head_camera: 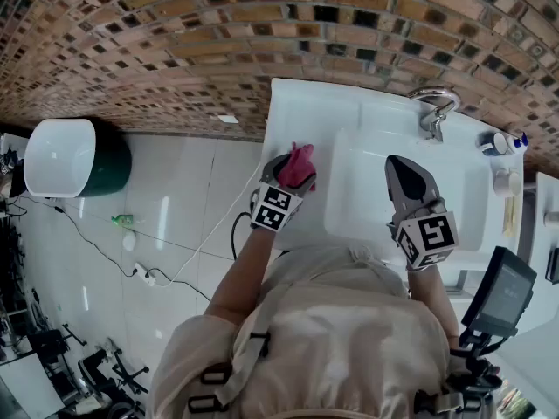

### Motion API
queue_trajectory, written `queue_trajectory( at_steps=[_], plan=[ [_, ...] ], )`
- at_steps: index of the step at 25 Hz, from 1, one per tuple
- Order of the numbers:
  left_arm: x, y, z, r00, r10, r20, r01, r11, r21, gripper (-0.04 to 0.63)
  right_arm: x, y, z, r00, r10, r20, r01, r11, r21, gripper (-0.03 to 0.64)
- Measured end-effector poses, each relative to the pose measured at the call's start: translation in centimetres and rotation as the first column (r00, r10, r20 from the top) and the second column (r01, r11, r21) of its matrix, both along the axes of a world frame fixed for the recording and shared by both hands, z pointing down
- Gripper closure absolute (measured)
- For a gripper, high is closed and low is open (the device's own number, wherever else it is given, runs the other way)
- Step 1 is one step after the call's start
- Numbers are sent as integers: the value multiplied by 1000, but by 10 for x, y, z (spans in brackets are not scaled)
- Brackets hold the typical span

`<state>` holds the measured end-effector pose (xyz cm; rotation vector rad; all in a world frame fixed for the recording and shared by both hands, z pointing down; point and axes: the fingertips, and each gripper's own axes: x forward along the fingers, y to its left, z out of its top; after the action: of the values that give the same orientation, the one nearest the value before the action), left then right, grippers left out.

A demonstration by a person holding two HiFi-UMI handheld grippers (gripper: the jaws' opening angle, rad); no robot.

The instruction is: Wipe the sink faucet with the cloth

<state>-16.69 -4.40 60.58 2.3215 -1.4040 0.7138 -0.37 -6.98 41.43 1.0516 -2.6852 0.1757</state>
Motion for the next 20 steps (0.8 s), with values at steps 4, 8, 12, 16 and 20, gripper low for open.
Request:
queue_trajectory(
  at_steps=[4,8,12,16,20],
  plan=[
    [-2,1,41,998,19,68,-10,992,-126,299,2,-1,3,1000,8,-3,-8,1000,-4,623],
    [1,6,82,994,61,96,-37,971,-238,301,9,-3,7,1000,25,-7,-25,1000,-13,623],
    [4,3,91,993,58,105,-32,972,-234,302,19,-7,10,999,49,-7,-50,999,-23,623],
    [-4,-3,90,995,-7,95,29,972,-234,361,25,-9,14,998,64,-3,-64,997,-34,623],
    [-13,-8,87,994,-40,97,63,966,-250,439,25,-9,14,998,66,12,-66,997,-46,623]
  ],
)
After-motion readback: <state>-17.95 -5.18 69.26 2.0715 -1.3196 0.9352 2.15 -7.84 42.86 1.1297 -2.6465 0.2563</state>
